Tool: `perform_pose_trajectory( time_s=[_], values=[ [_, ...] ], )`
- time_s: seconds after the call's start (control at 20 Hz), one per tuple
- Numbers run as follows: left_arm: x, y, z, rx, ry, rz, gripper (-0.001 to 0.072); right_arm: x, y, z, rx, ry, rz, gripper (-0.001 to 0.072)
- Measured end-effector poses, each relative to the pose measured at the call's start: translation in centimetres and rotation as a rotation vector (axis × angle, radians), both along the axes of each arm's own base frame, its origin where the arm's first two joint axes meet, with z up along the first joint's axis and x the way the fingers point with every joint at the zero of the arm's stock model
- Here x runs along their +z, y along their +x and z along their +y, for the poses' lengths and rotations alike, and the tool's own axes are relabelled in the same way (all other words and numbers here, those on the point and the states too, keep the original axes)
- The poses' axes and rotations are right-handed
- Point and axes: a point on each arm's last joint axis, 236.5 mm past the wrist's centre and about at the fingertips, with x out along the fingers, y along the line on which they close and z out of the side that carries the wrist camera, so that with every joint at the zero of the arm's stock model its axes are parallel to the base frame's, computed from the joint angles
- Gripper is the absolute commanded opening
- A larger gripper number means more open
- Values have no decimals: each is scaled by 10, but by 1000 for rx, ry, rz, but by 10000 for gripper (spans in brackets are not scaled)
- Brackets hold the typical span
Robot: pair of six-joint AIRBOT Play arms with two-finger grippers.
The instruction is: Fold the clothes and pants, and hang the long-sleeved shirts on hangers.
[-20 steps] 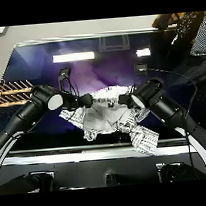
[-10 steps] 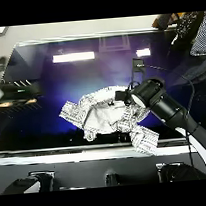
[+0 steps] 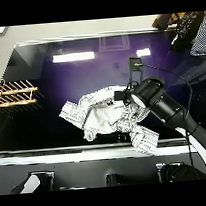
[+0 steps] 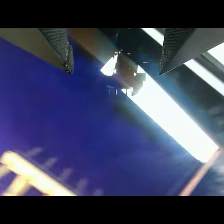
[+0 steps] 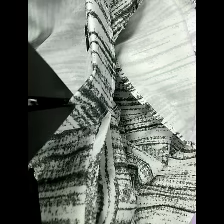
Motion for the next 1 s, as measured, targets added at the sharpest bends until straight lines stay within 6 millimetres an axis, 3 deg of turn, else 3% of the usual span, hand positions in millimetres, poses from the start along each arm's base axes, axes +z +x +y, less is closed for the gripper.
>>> perform_pose_trajectory(
  time_s=[0.25, 0.45, 0.55, 0.75, 1.0],
  values=[
    [-33, -4, 74, 32, -91, 6, 616, -1, -1, -1, 18, -14, 2, 41],
    [-58, 3, 131, -79, -44, 40, 615, -4, -6, -4, 13, -29, 28, 41],
    [-71, 9, 150, -172, 9, 65, 612, -6, -10, -8, 6, -44, 49, 41],
    [-107, 18, 168, -326, 48, 108, 611, -9, -15, -15, -6, -71, 75, 41],
    [-152, 19, 173, -399, 8, 151, 609, -10, -18, -20, -16, -90, 86, 41]
  ],
)
